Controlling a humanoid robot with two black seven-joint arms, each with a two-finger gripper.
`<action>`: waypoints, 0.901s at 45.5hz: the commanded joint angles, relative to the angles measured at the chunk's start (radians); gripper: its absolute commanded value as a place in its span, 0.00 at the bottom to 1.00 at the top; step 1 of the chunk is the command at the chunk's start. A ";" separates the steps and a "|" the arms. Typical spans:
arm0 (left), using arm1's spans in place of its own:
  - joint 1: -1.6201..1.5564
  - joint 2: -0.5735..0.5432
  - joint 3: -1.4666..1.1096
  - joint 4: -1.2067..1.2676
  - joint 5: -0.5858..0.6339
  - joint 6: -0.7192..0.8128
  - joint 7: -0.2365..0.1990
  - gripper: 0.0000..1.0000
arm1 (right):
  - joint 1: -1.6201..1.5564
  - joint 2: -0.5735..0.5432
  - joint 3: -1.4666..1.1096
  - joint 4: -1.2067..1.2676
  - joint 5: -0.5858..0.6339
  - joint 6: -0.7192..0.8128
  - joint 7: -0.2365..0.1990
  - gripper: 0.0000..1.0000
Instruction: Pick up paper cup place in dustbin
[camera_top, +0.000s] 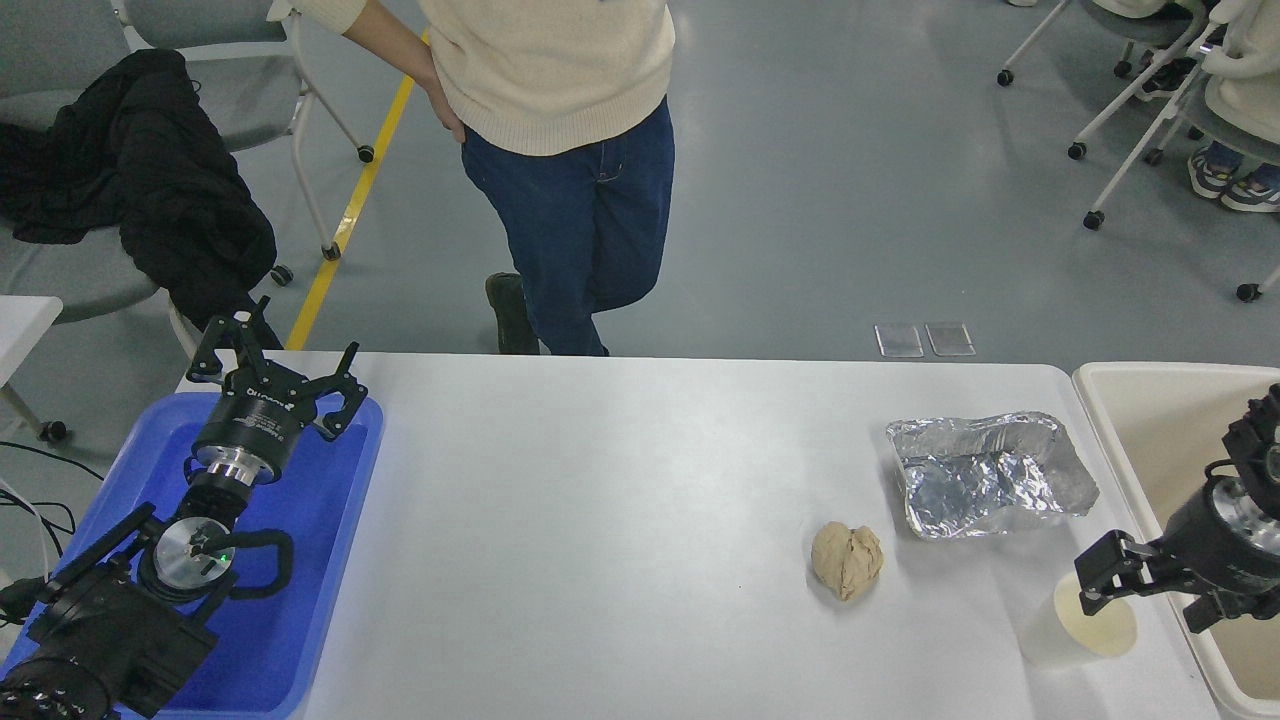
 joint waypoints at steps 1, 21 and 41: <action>0.000 0.000 0.000 0.000 0.000 0.000 0.000 1.00 | -0.047 -0.001 0.002 -0.004 -0.005 -0.091 -0.002 0.96; 0.000 0.000 0.000 0.000 0.000 0.000 0.000 1.00 | -0.098 0.000 0.030 -0.004 -0.003 -0.157 -0.002 0.84; 0.000 0.000 0.000 0.000 0.000 0.002 0.000 1.00 | -0.139 -0.004 0.039 -0.004 0.020 -0.204 -0.002 0.00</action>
